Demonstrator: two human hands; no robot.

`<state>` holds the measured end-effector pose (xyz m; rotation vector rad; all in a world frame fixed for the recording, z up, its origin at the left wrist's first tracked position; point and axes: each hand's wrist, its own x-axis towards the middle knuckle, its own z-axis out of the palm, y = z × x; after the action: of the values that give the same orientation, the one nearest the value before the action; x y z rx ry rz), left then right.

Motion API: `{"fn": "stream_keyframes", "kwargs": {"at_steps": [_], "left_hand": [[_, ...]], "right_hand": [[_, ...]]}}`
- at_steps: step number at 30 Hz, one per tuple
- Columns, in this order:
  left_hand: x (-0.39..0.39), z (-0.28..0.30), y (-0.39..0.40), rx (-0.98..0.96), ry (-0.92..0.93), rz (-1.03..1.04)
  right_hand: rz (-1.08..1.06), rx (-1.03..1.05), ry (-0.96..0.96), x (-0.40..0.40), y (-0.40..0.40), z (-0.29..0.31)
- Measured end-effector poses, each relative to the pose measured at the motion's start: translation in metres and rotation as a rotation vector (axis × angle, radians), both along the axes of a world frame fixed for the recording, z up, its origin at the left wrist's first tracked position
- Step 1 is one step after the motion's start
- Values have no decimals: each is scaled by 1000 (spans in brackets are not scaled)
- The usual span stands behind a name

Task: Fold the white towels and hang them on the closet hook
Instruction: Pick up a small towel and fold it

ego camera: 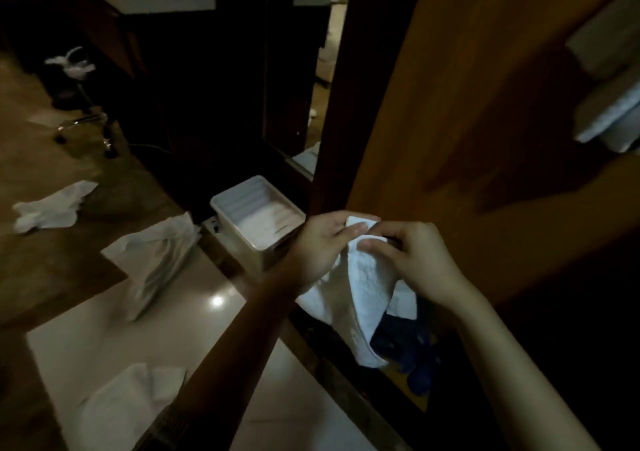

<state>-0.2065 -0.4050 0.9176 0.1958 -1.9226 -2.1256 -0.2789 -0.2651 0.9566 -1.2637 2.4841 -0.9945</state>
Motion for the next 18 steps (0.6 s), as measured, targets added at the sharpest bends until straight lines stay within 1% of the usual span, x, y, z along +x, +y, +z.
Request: {"fn": "stream_keyframes", "kwargs": {"at_steps": [3, 9, 14, 16, 18], "left_hand": [[-11, 8, 18, 57, 33, -51], [-20, 24, 43, 68, 90, -175], [-18, 37, 54, -56, 161, -188], [-16, 39, 56, -85, 168, -168], [-14, 40, 56, -110, 167, -159]], "right_hand": [[-65, -43, -8, -3, 17, 9], [-180, -180, -47, -7, 45, 19], [-202, -311, -147, -7, 56, 25], [-215, -327, -131, -4, 57, 28], [-210, -300, -108, -1, 57, 32]]}}
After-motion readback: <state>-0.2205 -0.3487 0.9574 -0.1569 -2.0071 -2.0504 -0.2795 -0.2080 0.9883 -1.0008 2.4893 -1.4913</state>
